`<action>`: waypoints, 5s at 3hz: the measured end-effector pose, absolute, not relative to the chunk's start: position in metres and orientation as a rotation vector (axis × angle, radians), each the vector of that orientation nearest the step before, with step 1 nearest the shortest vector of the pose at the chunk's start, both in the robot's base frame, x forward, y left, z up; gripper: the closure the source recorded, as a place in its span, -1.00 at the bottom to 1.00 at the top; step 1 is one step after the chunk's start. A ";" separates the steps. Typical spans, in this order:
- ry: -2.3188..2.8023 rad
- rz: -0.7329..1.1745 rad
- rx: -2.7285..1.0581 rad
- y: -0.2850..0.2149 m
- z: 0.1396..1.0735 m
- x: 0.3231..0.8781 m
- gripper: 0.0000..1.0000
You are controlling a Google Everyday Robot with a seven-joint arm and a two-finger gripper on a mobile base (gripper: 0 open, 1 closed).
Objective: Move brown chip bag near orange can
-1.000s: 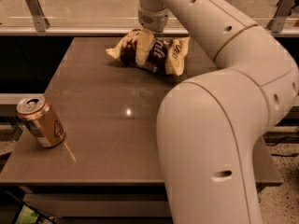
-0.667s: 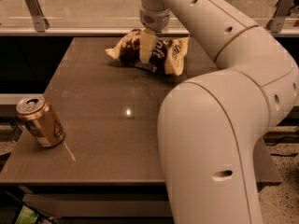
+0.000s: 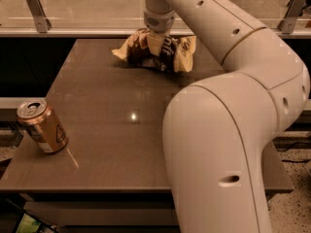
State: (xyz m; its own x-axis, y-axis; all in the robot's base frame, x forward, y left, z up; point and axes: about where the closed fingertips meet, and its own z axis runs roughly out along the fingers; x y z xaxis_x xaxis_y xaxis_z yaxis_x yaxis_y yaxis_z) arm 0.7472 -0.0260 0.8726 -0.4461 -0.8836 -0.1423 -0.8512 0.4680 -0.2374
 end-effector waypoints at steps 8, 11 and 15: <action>2.222 -0.027 -1.535 -0.021 0.937 0.737 1.00; 2.120 -0.039 -1.563 -0.007 0.977 0.663 1.00; 2.042 -0.113 -1.544 0.011 0.976 0.561 1.00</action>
Offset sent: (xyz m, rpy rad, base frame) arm 0.0027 0.0016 -0.0024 0.0029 -0.0051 0.0017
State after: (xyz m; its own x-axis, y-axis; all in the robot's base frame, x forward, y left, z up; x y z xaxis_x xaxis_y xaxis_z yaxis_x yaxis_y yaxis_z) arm 0.5609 0.0113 0.9755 -0.1700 -0.9063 -0.3869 -0.8581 0.3292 -0.3941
